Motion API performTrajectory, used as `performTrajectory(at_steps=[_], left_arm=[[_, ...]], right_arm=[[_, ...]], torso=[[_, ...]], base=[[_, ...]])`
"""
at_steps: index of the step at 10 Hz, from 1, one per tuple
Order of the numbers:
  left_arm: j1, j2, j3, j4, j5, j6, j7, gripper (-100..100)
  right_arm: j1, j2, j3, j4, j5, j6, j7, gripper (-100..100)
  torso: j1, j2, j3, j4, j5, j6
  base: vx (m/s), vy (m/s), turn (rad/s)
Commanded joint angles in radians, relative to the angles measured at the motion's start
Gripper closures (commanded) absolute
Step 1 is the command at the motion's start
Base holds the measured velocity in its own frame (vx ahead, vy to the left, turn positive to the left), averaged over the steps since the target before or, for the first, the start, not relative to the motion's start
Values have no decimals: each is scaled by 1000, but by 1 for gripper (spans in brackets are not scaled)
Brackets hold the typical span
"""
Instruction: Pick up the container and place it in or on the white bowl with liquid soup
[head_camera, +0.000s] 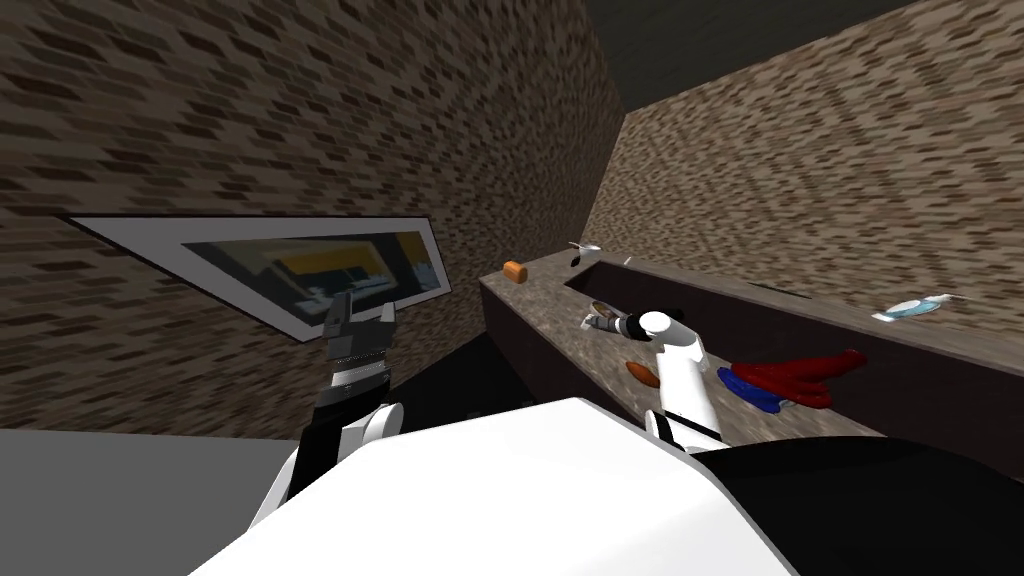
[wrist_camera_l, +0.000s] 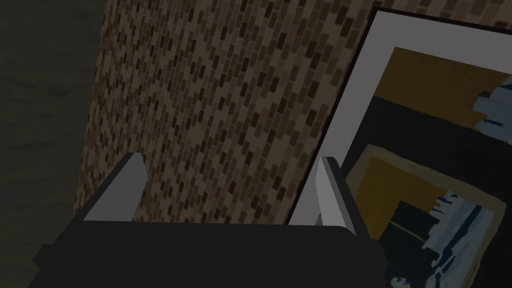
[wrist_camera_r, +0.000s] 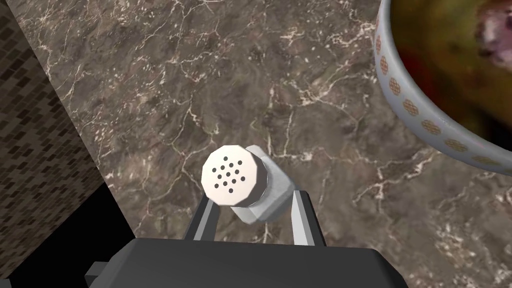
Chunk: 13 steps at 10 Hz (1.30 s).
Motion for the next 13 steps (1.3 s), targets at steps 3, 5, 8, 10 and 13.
performTrajectory(at_steps=[3, 5, 8, 10, 13], left_arm=[[0, 0, 0, 0, 0, 0, 0, 0], [0, 0, 0, 0, 0, 0, 0, 0], [0, 0, 0, 0, 0, 0, 0, 0], [0, 0, 0, 0, 0, 0, 0, 0], [0, 0, 0, 0, 0, 0, 0, 0]], right_arm=[[-28, -68, -45, 57, -6, 21, -29, 100], [-51, -123, -78, 106, -6, 34, -51, 100], [-80, -194, -117, 173, 0, 48, -77, 100], [-93, -228, -132, 205, 5, 55, -90, 100], [-111, -275, -151, 251, 15, 63, -107, 100]], torso=[[1, -2, -1, 0, 0, -1], [0, -1, -1, 0, 0, 0], [-3, -1, -1, 0, -1, 0], [-4, -2, -1, 0, -1, 1], [-4, -4, -3, -1, -2, 0]], base=[[-61, -57, 178], [-71, -75, 179], [-85, -110, 237], [-54, -97, 149], [-40, -89, 128]])
